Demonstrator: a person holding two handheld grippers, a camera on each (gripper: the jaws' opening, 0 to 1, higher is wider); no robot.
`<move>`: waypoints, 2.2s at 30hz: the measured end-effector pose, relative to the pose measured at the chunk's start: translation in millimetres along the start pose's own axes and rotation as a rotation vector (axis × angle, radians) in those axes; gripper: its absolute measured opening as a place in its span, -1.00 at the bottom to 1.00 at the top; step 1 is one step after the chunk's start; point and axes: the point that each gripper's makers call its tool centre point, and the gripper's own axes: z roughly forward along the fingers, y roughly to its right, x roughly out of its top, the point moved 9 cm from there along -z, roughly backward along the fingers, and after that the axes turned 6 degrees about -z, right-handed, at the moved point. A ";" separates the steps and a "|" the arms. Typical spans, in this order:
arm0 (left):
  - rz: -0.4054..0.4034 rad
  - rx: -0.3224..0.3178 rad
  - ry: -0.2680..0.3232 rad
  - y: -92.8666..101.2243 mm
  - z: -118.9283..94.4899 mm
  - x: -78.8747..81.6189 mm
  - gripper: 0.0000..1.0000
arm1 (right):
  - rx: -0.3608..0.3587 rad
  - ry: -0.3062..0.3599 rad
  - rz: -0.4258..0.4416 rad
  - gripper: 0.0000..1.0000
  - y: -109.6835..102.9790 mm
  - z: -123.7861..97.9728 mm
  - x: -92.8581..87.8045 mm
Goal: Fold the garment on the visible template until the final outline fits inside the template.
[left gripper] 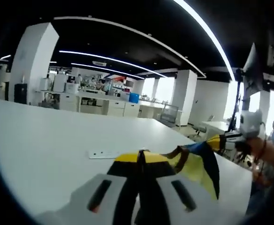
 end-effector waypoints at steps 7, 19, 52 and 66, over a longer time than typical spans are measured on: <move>-0.102 0.067 -0.009 -28.3 37.8 -17.4 -1.00 | -0.037 -0.048 0.046 -1.00 16.2 42.8 -16.4; -0.146 0.181 -0.098 -68.4 93.3 -63.0 -1.00 | -0.073 -0.150 0.117 -1.00 21.1 115.0 -50.9; 0.016 0.170 -0.194 -77.4 99.0 -72.7 -0.38 | -0.041 -0.269 0.356 -0.17 11.4 118.3 -71.5; -0.043 0.081 -0.187 -58.4 47.6 -63.2 0.53 | 0.075 -0.258 0.369 0.75 -1.3 58.8 -58.0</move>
